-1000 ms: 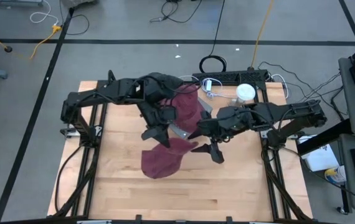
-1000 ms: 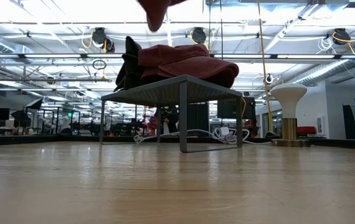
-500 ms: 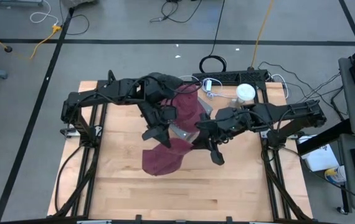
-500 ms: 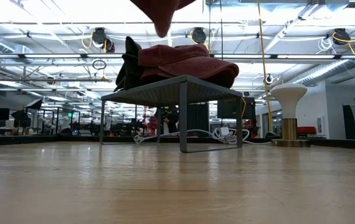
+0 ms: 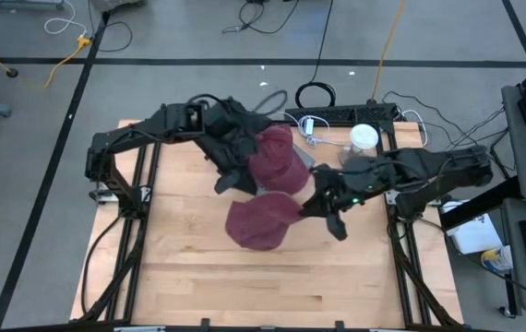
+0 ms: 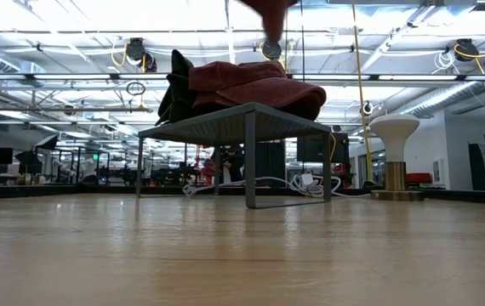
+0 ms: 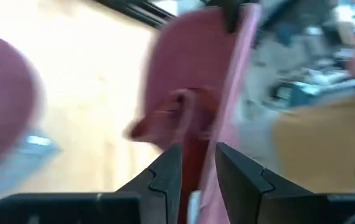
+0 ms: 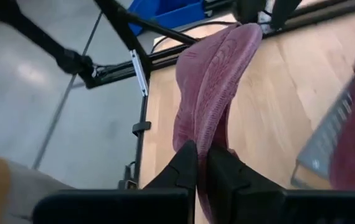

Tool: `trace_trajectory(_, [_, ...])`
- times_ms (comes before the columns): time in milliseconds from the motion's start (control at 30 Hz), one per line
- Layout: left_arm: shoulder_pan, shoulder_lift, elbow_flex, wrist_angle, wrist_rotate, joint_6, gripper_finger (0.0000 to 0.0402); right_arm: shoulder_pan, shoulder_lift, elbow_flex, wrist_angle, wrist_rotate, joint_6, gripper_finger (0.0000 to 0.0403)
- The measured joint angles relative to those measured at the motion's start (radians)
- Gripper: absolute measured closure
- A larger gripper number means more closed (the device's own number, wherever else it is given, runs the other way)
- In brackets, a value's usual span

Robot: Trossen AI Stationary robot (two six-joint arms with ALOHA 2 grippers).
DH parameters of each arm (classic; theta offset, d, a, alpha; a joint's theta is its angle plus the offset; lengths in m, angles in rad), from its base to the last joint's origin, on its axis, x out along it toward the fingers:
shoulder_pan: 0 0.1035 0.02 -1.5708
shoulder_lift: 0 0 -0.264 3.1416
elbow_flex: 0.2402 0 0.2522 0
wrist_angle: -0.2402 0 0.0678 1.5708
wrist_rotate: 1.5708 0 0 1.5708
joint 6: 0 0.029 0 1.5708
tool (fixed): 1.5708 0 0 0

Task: Pick & Place hat
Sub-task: Stack the red cap on the red cap on the shelf

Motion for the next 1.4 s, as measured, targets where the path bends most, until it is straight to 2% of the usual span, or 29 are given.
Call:
trace_trajectory(200, [0.004,-0.071,0.0,-0.003,-0.278,0.08,0.0305,0.048,-0.083,0.0,-0.056,0.085,0.174,0.0397])
trace_trajectory(367, [-0.018,-0.14,0.0,0.003,-0.482,0.085,0.0303,0.106,-0.151,0.0,-0.081,0.233,0.21,0.0397])
trace_trajectory(533, [-0.062,-0.217,0.0,0.049,-0.608,0.048,0.0303,0.154,-0.216,0.0,-0.079,0.403,0.193,0.0397])
trace_trajectory(733, [-0.119,-0.305,0.0,0.142,-0.733,0.008,0.0292,0.165,-0.276,0.0,-0.048,0.472,0.122,0.0397])
trace_trajectory(1000, [-0.166,-0.376,0.0,0.29,-0.791,0.018,0.029,0.165,-0.303,0.0,0.097,0.502,-0.12,0.0397])
trace_trajectory(1167, [-0.203,-0.388,0.0,0.407,-0.791,0.108,0.0281,0.164,-0.312,0.0,0.215,0.558,-0.248,0.0397])
trace_trajectory(1400, [-0.246,-0.355,0.0,0.489,-0.791,0.223,0.0257,0.163,-0.314,0.0,0.342,0.549,-0.37,0.0397])
